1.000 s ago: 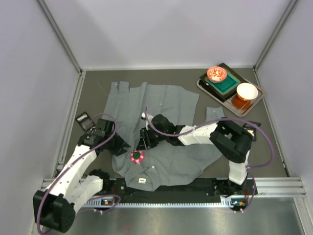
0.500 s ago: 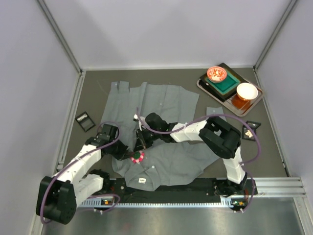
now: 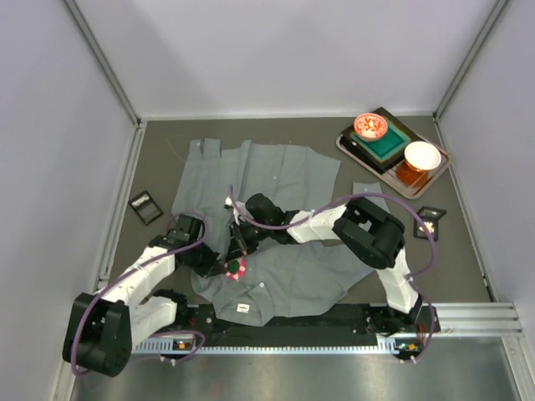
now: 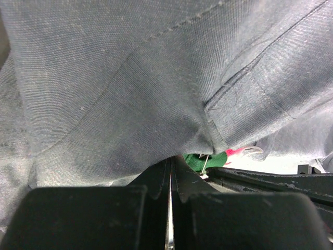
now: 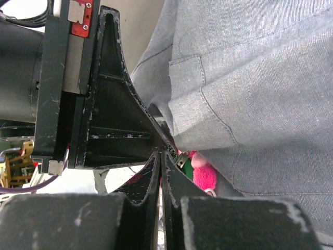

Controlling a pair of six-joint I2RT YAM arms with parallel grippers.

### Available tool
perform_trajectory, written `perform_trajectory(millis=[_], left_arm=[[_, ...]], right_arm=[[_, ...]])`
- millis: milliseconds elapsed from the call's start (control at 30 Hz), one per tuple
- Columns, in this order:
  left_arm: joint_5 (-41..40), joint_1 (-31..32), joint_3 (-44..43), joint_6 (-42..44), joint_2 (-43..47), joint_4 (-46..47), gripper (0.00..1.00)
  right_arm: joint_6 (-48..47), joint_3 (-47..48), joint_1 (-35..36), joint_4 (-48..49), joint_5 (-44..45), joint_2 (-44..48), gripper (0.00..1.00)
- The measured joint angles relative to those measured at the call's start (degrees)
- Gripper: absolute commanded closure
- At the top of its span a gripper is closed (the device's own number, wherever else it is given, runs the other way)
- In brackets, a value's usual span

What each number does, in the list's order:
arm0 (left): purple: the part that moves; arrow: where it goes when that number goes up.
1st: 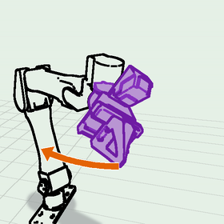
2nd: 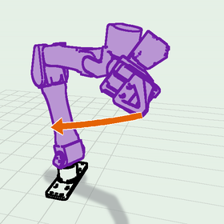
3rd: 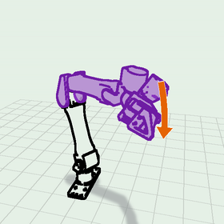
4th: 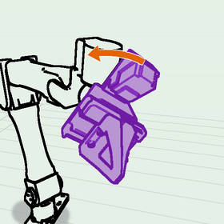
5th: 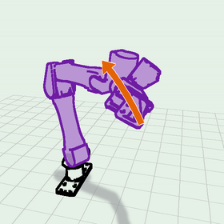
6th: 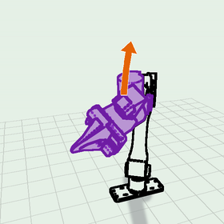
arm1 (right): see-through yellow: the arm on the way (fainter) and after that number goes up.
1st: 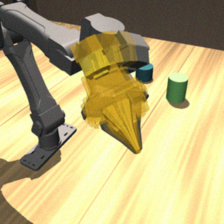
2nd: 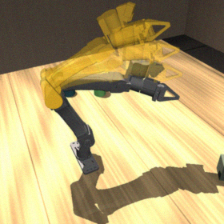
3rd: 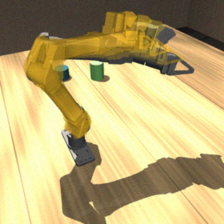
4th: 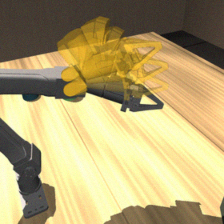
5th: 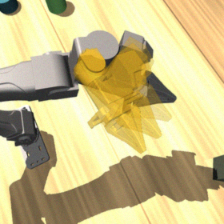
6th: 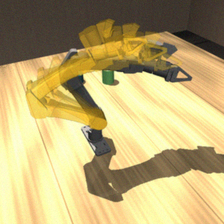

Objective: Remove the brooch from the garment
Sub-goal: Remove the brooch from the clothes.

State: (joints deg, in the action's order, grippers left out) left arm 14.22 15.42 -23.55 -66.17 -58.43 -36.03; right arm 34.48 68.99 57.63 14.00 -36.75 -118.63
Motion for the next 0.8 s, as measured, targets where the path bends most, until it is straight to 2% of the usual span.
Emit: perform_trajectory(millis=[467,800], left_arm=[[-0.11,0.00,-0.02,0.00,-0.22,0.02,1.00],[-0.17,0.00,-0.07,0.07,-1.01,0.04,1.00]], right_arm=[[0.15,1.11,0.00,1.20,-0.63,-2.51,1.00],[2.23,-3.13,-0.07,9.57,-0.85,-2.64,1.00]])
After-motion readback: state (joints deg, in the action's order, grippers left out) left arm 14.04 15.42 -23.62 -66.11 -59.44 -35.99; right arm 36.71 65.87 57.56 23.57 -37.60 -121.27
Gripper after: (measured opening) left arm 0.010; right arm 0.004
